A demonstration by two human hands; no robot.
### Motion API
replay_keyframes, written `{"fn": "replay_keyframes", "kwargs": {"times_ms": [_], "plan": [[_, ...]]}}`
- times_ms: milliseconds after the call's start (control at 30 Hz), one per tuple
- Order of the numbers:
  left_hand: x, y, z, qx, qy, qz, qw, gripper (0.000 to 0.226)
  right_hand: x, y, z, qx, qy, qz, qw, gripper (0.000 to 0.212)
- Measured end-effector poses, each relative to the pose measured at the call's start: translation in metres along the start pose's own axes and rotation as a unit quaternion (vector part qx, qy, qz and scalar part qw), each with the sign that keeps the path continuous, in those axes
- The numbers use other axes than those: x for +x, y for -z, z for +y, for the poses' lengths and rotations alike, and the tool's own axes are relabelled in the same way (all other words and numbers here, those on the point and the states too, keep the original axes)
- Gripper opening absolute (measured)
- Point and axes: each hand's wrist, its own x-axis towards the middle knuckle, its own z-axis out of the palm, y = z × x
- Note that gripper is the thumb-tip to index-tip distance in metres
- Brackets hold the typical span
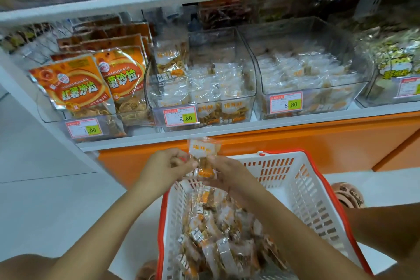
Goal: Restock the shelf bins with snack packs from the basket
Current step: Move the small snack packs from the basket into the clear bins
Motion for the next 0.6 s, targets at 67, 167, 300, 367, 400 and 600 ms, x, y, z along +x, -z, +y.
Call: {"fn": "replay_keyframes", "kwargs": {"times_ms": [67,167,300,367,400,600], "plan": [[0.003,0.004,0.009,-0.039,-0.028,0.007,0.999,0.015,-0.002,-0.011,-0.019,-0.043,0.074,0.037,0.996,0.017],[0.003,0.011,0.031,-0.09,-0.075,0.032,0.993,0.027,-0.006,-0.02,-0.044,-0.122,0.148,0.042,0.98,0.019],[0.005,0.023,0.053,-0.11,-0.132,0.054,0.984,0.04,-0.005,-0.025,-0.07,-0.135,0.201,0.038,0.97,0.022],[0.01,0.031,0.062,-0.118,-0.158,0.073,0.978,0.038,-0.002,-0.029,-0.081,-0.133,0.207,0.034,0.969,0.021],[0.013,0.035,0.066,-0.123,-0.166,0.083,0.975,0.037,0.0,-0.03,-0.086,-0.137,0.204,0.029,0.969,0.022],[0.035,0.059,0.075,-0.145,-0.197,0.19,0.951,0.029,0.018,-0.048,-0.118,-0.193,0.194,-0.026,0.961,0.021]]}}
